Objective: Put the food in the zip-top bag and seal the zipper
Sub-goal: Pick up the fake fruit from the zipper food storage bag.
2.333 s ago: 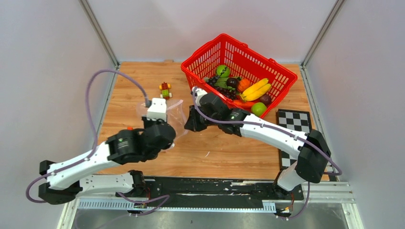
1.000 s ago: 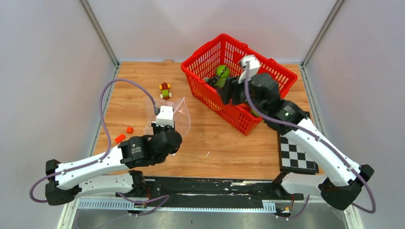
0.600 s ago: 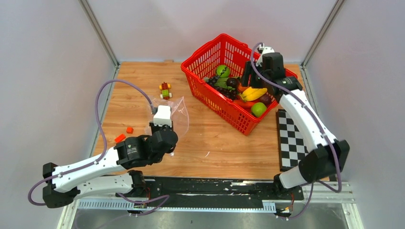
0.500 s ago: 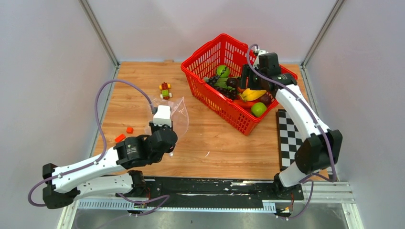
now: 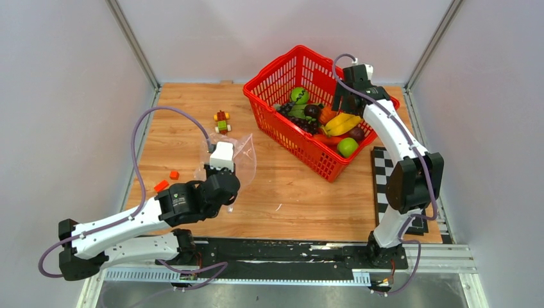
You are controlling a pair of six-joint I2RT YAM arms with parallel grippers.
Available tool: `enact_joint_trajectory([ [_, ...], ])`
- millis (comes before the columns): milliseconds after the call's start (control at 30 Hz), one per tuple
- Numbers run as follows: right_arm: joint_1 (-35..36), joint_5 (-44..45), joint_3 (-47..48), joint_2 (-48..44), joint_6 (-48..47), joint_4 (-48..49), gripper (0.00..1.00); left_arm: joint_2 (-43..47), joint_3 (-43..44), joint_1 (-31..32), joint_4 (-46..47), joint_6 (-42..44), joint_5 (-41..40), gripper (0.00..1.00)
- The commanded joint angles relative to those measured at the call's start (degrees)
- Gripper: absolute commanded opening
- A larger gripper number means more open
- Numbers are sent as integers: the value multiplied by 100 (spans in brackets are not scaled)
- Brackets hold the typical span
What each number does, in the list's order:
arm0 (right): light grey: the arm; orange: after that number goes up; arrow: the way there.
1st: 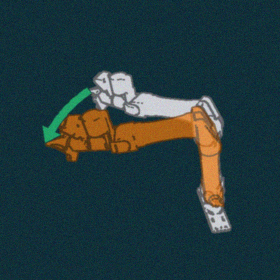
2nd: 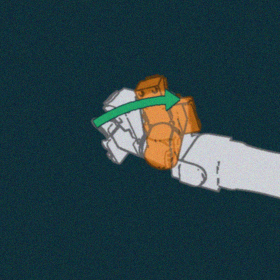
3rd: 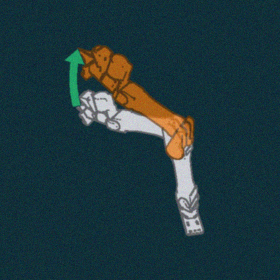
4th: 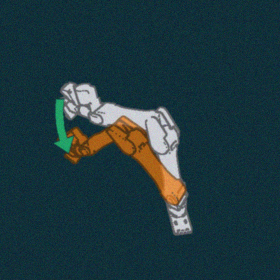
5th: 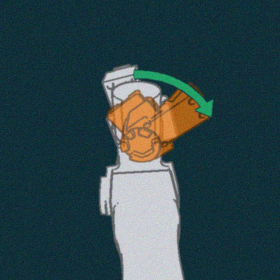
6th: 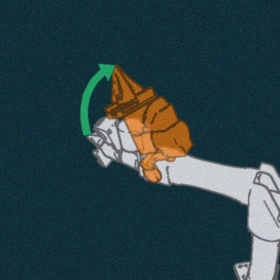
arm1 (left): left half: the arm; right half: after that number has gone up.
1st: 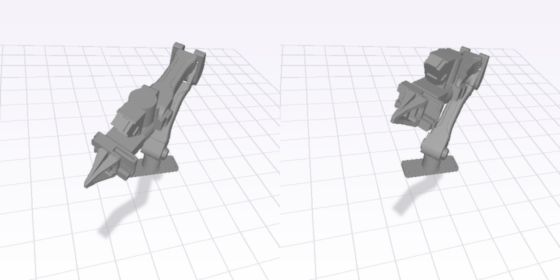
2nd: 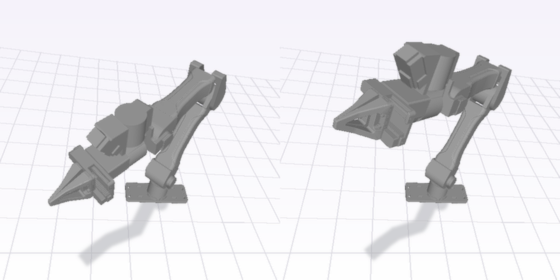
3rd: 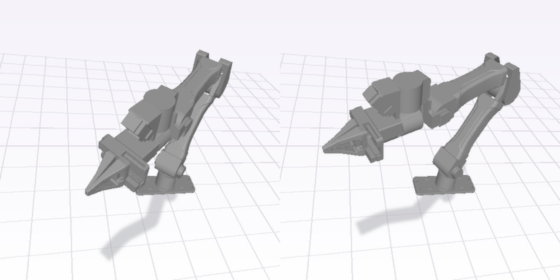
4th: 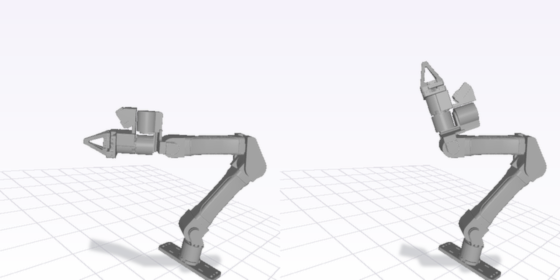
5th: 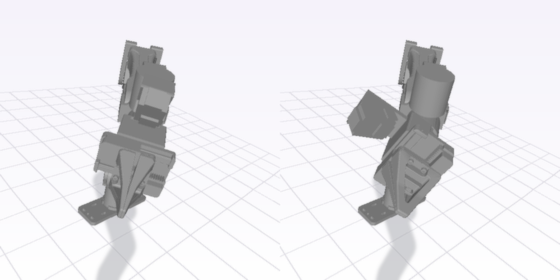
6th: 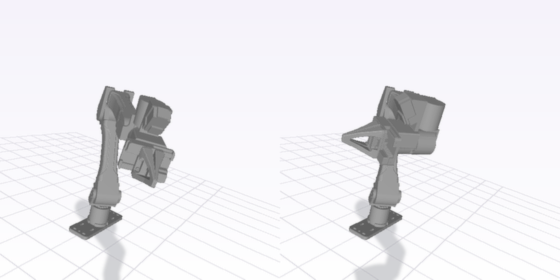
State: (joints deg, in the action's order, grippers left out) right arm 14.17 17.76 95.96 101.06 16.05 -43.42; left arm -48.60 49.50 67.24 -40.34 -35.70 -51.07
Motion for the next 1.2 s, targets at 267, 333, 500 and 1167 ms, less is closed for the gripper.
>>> enact_joint_trajectory([
  [267, -202, 1175, -272, 107, 761, 161, 75, 23, 34, -40, 295, 96, 33, 0],
  [333, -267, 1196, -288, 243, 796, 195, 75, 18, 32, -40, 322, 109, 42, 0],
  [500, -477, 847, -495, 425, 776, 672, 72, 13, 34, -45, 355, 121, 109, 0],
  [1167, -951, -471, -1962, 371, 579, 3252, 59, 44, 12, -53, 390, 127, 193, 0],
])
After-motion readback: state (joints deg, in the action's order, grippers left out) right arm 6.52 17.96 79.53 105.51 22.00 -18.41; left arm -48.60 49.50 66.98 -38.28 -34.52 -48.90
